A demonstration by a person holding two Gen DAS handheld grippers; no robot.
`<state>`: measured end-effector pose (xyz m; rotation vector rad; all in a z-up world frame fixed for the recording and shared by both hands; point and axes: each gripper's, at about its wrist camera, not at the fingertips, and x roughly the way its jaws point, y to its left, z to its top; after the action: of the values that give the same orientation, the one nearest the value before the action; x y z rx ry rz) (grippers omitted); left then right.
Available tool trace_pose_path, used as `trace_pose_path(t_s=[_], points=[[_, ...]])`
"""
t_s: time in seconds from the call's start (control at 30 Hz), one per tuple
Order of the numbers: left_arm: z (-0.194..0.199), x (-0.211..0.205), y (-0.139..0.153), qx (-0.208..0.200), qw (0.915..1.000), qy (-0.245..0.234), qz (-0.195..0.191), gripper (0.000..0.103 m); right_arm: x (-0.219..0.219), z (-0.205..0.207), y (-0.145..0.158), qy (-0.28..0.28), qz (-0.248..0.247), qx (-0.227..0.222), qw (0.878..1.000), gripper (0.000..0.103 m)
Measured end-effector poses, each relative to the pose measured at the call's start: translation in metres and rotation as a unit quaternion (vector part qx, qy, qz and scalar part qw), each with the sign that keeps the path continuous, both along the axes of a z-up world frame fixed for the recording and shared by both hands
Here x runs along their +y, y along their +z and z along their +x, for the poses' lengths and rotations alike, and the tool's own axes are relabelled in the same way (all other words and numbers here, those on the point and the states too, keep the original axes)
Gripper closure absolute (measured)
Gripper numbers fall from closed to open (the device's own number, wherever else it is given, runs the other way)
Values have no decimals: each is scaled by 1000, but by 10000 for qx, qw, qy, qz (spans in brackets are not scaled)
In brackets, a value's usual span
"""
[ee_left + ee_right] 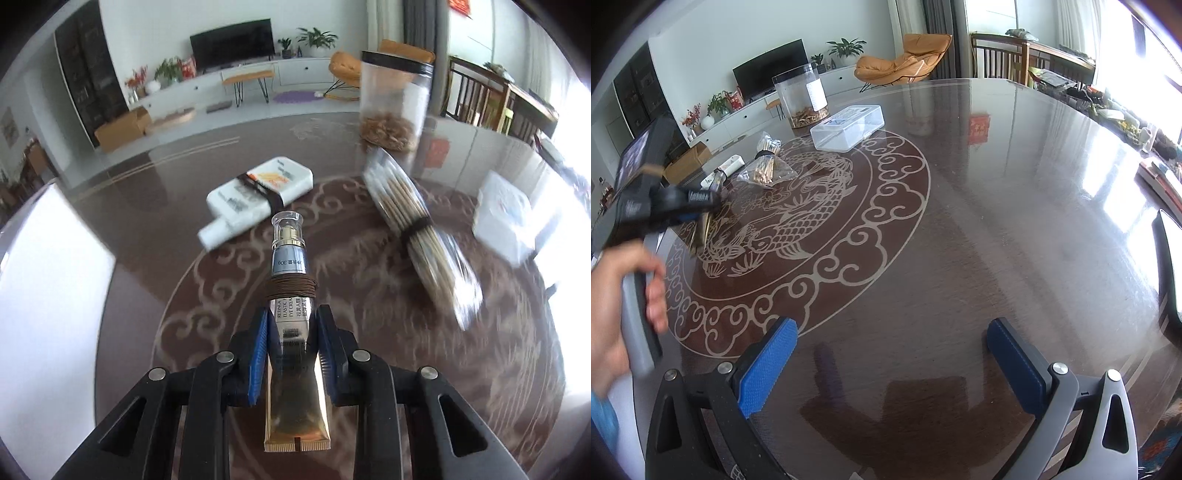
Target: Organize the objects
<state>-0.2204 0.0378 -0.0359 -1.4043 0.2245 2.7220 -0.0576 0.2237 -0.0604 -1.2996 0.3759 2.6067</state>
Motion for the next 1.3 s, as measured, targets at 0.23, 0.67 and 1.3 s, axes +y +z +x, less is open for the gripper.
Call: trace_pose_path(t_s=[0.23,0.67,1.3], points=[[90,-18,-3,-1,9989,186,424,77,1,0,0,-6,-66,25,10000,0],[160,-60,-8,-61,9983,293,501,4,0,3,-1,-5,-35,13,10000,0],[161,-62,-12,-74,9984,323,462,0,-14,-3,-7,71,527,-248,9983,0]])
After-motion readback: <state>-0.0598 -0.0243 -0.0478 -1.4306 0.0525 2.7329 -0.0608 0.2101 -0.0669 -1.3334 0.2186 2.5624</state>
